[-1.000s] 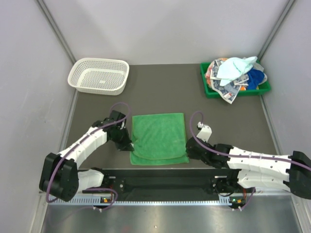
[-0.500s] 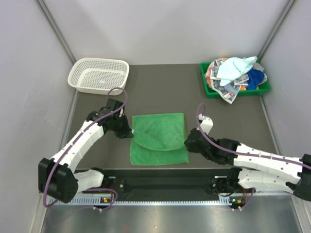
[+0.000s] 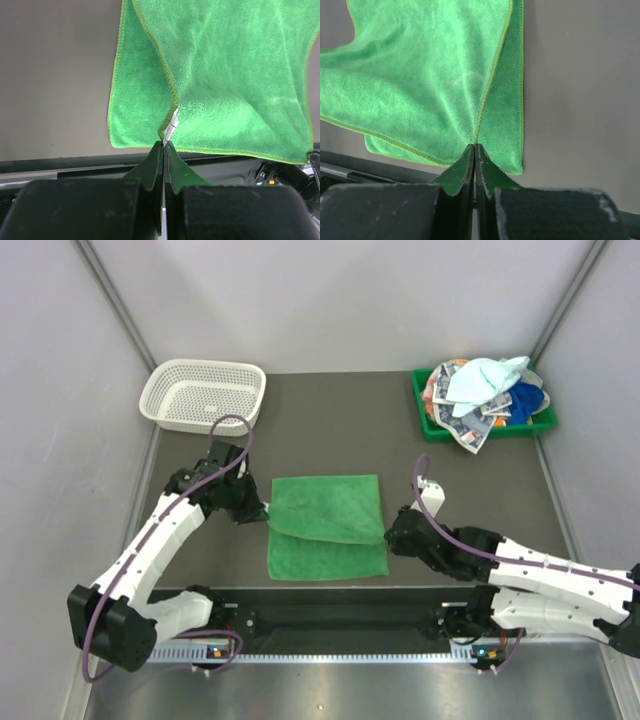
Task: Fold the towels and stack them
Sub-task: Fold the towel
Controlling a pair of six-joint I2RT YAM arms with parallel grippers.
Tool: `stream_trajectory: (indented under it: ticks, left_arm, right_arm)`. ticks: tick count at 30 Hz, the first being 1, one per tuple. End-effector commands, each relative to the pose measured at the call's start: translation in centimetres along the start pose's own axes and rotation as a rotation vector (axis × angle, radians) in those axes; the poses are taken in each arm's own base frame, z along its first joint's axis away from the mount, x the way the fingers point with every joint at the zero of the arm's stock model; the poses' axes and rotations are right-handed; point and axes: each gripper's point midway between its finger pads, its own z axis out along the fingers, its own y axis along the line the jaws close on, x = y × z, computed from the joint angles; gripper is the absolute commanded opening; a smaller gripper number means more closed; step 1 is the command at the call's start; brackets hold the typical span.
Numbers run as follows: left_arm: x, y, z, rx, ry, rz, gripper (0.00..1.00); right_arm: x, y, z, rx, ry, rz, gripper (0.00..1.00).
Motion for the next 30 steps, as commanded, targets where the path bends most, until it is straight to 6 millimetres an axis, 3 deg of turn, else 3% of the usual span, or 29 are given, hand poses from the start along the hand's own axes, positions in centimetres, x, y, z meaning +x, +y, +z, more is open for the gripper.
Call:
stream_trajectory:
  ticks: [1, 6, 17, 25, 30]
  left_arm:
    - [0.4, 0.1, -0.7, 0.015, -0.005, -0.002, 0.0]
    - [3.4, 2.1, 1.7, -0.007, 0.087, -0.04, 0.0]
    - [7.2, 4.4, 4.9, -0.034, 0.208, -0.092, 0.0]
    - [9.4, 6.0, 6.4, -0.069, 0.281, -0.127, 0.0]
    - [8.3, 5.5, 5.8, -0.076, 0.262, -0.092, 0.27]
  right_arm:
    - [-0.7, 1.5, -0.8, -0.041, -0.013, 0.024, 0.0]
    - [2.0, 0.8, 0.7, -0.032, 0.04, 0.035, 0.0]
    - [7.5, -2.8, 3.1, 0.018, 0.146, 0.06, 0.02]
    - [8.8, -3.3, 3.7, 0.015, 0.176, 0.062, 0.1]
    - [7.8, -3.3, 3.2, 0.016, 0.146, 0.058, 0.18]
